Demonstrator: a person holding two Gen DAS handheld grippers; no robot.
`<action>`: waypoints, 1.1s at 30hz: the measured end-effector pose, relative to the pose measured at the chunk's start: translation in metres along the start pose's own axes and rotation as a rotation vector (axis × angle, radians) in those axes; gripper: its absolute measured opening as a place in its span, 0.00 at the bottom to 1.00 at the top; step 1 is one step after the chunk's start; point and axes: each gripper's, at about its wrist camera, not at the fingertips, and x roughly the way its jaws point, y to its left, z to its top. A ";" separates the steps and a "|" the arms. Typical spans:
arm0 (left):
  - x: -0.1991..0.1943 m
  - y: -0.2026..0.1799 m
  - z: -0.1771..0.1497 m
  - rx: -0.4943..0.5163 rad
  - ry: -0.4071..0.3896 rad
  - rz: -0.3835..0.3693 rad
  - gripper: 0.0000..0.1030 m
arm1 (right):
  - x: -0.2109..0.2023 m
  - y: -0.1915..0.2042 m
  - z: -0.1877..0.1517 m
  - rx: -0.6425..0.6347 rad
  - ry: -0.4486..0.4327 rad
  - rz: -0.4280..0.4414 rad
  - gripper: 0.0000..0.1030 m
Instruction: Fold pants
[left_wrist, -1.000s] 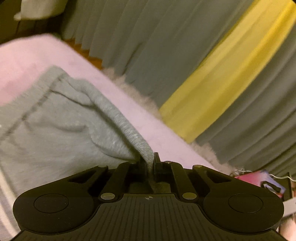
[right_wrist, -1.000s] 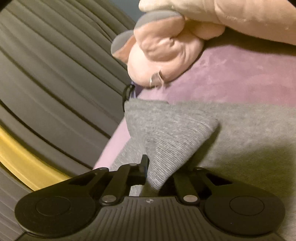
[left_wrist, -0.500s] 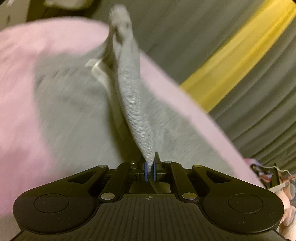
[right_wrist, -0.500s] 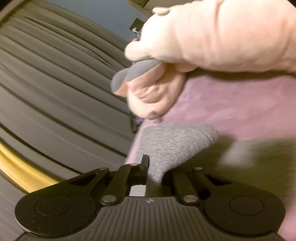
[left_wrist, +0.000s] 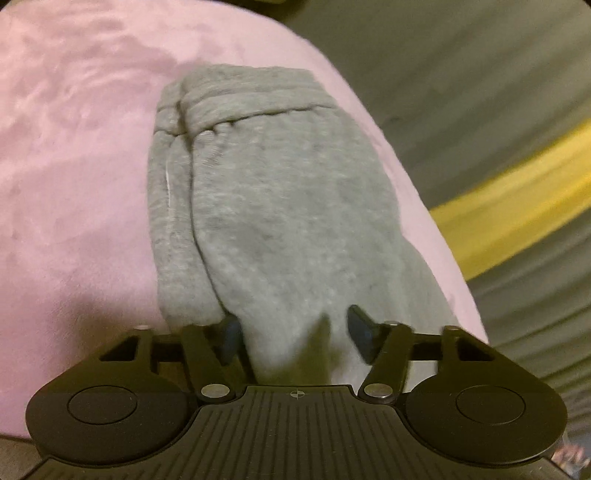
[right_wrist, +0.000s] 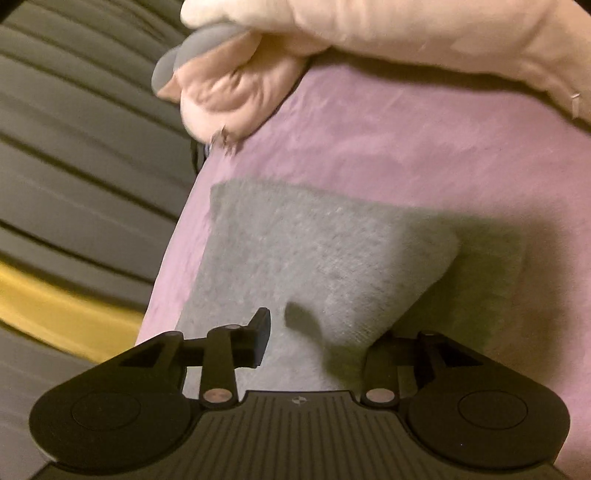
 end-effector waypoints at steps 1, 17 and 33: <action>0.002 0.001 0.003 -0.010 0.007 -0.007 0.47 | 0.000 0.002 0.000 -0.006 -0.002 0.005 0.32; -0.062 -0.002 0.025 0.194 -0.019 -0.112 0.12 | -0.053 0.006 0.029 -0.133 -0.128 0.251 0.05; -0.091 -0.016 0.000 0.314 -0.335 0.343 0.65 | -0.071 0.045 0.008 -0.512 -0.293 -0.374 0.70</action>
